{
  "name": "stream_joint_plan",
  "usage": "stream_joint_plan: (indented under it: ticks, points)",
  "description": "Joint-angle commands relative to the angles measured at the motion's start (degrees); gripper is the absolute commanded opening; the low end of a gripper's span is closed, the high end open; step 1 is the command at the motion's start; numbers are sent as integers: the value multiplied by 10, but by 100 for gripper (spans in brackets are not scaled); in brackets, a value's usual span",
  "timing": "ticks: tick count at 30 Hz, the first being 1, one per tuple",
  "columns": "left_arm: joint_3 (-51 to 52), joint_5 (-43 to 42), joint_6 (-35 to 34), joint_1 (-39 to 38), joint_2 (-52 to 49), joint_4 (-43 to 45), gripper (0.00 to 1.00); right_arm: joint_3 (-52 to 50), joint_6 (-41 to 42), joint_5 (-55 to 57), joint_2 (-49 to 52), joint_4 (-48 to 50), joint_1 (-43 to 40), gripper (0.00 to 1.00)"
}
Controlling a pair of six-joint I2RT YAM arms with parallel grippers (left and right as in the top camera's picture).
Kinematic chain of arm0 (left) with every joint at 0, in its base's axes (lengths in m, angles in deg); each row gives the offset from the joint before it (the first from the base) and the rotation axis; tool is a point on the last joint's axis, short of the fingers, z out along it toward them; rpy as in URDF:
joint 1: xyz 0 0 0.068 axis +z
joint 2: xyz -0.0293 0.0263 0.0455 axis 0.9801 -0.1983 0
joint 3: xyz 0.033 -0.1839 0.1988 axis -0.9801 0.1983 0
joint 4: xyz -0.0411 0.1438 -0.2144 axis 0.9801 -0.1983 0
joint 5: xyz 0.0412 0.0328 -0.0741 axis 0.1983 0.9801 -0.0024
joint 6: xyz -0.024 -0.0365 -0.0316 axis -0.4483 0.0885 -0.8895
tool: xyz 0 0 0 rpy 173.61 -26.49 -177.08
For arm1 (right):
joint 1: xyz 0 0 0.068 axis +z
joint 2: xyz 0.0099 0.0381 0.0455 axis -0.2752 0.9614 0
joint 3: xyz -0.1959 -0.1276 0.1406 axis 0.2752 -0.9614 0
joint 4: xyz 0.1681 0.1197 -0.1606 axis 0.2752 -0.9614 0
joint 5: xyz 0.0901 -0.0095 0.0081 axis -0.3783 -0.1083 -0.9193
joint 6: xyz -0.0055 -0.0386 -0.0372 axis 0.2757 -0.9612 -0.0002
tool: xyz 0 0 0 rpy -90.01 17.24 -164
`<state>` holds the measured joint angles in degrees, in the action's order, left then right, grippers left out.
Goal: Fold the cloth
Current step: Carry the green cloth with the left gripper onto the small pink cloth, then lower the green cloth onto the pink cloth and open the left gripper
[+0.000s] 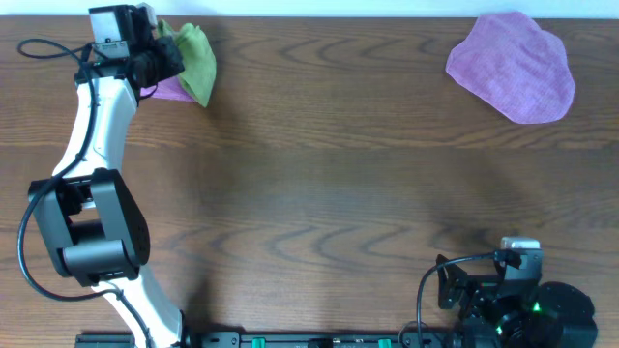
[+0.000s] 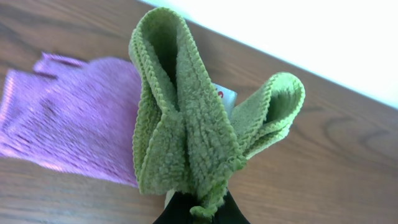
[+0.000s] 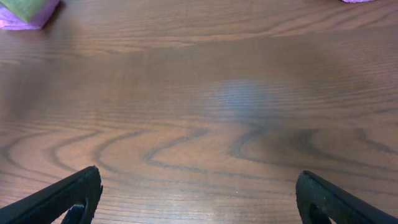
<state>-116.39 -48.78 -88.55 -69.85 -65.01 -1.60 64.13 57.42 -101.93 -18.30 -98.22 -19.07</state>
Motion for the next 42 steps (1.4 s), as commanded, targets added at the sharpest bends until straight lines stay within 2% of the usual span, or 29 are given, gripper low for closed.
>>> stream_joint_plan:
  ticks: [1,18,22,37,42]
  points:
    - [-19,8,14,12,12,14,6,0,-6,1,-1,0,-3,99]
    - [-19,-14,-1,15,-31,43,6,0,-6,1,-1,0,-3,99]
    - [-19,-56,-4,17,-57,50,6,0,-6,1,-1,0,-3,99]
    - [-21,-32,-1,26,-65,50,6,0,-6,1,-1,0,-3,99]
    - [-22,9,-1,38,-65,32,6,0,-6,1,-1,0,-3,99]
